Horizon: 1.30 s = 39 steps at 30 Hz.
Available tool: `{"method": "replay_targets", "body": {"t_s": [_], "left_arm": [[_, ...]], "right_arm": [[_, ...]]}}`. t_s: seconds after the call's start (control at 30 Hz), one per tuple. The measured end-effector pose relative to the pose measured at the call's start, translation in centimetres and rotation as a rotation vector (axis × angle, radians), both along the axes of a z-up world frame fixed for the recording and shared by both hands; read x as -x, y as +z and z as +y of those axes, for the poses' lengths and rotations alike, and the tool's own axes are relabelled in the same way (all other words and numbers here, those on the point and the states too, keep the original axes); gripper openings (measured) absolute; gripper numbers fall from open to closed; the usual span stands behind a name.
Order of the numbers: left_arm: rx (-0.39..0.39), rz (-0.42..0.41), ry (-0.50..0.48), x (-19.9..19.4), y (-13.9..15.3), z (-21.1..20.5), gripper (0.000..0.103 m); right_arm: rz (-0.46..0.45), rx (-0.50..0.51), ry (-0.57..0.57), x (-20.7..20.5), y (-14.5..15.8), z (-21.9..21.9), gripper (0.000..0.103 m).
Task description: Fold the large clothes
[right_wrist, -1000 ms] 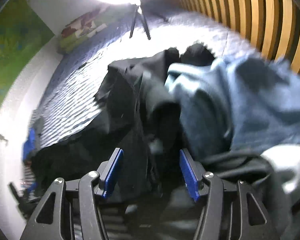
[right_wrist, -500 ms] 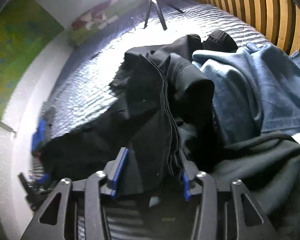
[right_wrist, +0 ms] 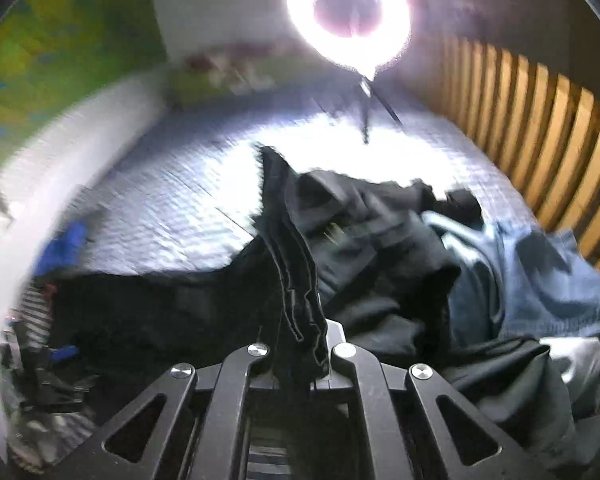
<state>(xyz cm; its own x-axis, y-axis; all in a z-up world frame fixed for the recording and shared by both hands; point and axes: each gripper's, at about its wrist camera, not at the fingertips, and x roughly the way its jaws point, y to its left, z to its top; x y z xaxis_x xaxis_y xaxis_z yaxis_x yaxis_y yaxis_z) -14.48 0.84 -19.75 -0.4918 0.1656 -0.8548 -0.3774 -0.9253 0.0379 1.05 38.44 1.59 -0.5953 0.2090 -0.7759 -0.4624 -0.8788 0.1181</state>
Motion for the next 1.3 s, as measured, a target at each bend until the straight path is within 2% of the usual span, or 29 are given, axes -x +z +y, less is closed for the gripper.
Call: {"method": "replay_targets", "body": {"t_s": [0.07, 0.13, 0.2, 0.23, 0.3, 0.37, 0.43, 0.47, 0.53, 0.63, 0.73, 0.8, 0.87, 0.93, 0.97, 1.0, 1.07, 1.1, 1.17, 1.3], "left_arm": [[0.006, 0.025, 0.004, -0.3, 0.9, 0.5, 0.098], [-0.028, 0.072, -0.019, -0.8, 2.4, 1.8, 0.098], [-0.122, 0.075, -0.055, -0.9, 3.7, 4.2, 0.098], [-0.142, 0.079, -0.093, -1.0, 4.0, 6.1, 0.098], [-0.089, 0.111, -0.156, -1.2, 3.8, 9.8, 0.098], [-0.027, 0.117, -0.233, -1.5, 2.4, 14.1, 0.098], [0.115, 0.091, -0.293, -2.2, -0.3, 17.1, 0.100], [0.104, 0.150, -0.305, -2.7, 0.2, 17.3, 0.099], [0.111, 0.088, -0.328, -2.1, 0.8, 17.1, 0.099], [0.063, 0.104, -0.288, -0.2, 3.3, 15.8, 0.099], [0.022, 0.115, -0.193, 4.2, 5.1, 15.5, 0.099], [0.004, 0.089, -0.134, 8.0, 4.7, 15.8, 0.099], [0.032, 0.065, -0.115, 9.7, 3.3, 16.8, 0.099], [0.100, 0.013, -0.127, 11.0, 0.4, 17.9, 0.099], [0.110, 0.002, -0.131, 11.0, -0.4, 18.1, 0.103], [0.071, 0.024, -0.113, 11.1, -0.3, 17.6, 0.103], [0.040, -0.022, -0.098, 11.8, -0.2, 16.9, 0.103], [0.049, -0.019, -0.082, 11.8, 0.1, 16.6, 0.103], [0.040, 0.015, -0.077, 11.0, 1.5, 15.6, 0.101], [-0.020, 0.013, -0.077, 8.4, 3.9, 12.4, 0.102]], "right_arm": [[-0.092, -0.035, -0.042, 0.9, -2.3, 1.2, 0.004], [-0.080, 0.002, -0.080, 0.7, -2.9, 2.3, 0.004], [-0.037, 0.086, -0.110, -0.1, -2.9, 3.6, 0.004], [-0.032, 0.093, -0.110, -0.3, -2.9, 3.9, 0.004], [-0.031, 0.085, -0.094, -0.5, -2.6, 3.8, 0.004], [-0.012, 0.089, -0.078, -0.8, -2.3, 3.4, 0.004], [0.009, 0.097, -0.068, -1.0, -2.0, 3.1, 0.004], [0.019, 0.126, -0.051, -0.9, -2.2, 3.1, 0.004], [0.034, 0.110, -0.036, -0.9, -2.0, 2.9, 0.004], [0.083, 0.148, -0.023, -1.2, -1.7, 3.1, 0.004], [0.120, 0.207, -0.019, -1.7, -1.9, 3.3, 0.004], [0.128, 0.220, -0.007, -1.9, -2.0, 3.2, 0.004], [0.134, 0.220, -0.004, -2.1, -2.2, 3.3, 0.004], [0.131, 0.222, -0.013, -2.2, -2.6, 3.8, 0.004], [0.124, 0.228, -0.021, -2.3, -3.0, 4.0, 0.004], [0.117, 0.236, -0.025, -2.2, -3.4, 4.3, 0.004], [0.114, 0.244, -0.031, -2.3, -3.8, 4.7, 0.004], [0.119, 0.252, -0.033, -2.4, -3.8, 4.8, 0.004], [0.140, 0.280, -0.031, -2.5, -3.5, 4.9, 0.004], [0.191, 0.304, -0.005, -2.3, -1.5, 3.8, 0.004]]}}
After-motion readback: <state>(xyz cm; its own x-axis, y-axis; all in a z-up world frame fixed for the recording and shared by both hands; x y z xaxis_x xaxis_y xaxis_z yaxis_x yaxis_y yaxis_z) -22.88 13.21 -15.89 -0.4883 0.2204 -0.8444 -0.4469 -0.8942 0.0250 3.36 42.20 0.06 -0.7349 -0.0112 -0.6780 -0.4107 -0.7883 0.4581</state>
